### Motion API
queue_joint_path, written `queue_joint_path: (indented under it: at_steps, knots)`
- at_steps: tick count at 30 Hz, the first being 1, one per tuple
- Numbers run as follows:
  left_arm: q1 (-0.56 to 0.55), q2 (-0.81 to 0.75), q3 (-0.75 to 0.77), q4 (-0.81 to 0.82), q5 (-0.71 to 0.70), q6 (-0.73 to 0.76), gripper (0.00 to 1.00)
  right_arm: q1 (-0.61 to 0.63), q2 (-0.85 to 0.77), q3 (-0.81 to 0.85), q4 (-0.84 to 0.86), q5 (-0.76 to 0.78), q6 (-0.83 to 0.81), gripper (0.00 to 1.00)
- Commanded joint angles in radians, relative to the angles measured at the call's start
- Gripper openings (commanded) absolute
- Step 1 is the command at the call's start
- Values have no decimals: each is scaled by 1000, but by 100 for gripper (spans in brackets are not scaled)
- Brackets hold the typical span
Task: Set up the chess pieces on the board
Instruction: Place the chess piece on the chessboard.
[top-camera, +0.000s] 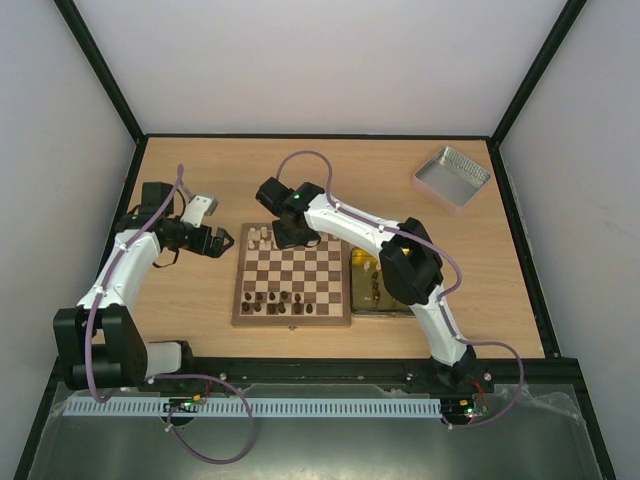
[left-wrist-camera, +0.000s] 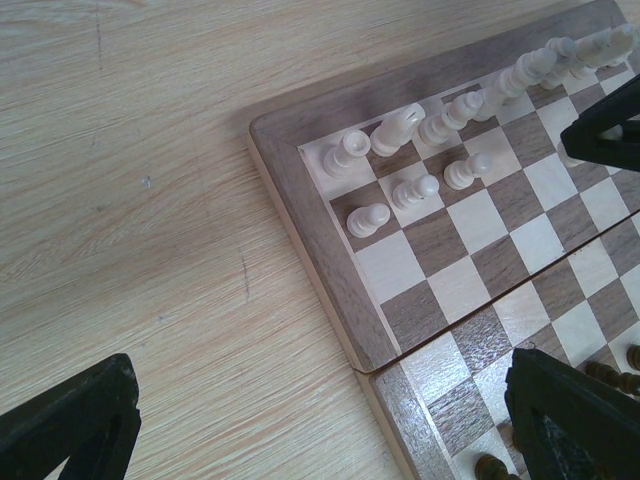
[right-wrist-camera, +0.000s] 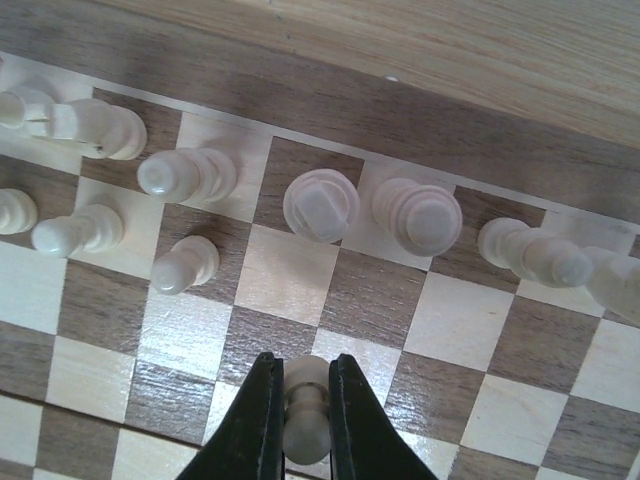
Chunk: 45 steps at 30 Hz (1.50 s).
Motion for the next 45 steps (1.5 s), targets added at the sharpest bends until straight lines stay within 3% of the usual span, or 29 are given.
queue_joint_path:
  at_steps: [1, 32, 45]
  knots:
    - [6, -22, -12, 0, 14, -8, 99, 6, 32, 40, -8, 5, -11, 2]
    - [7, -22, -16, 1, 16, -8, 99, 5, 116, 94, 24, 8, -11, 3]
    - [7, -21, -18, 0, 17, -6, 99, 4, 124, 105, 23, 6, -11, 12]
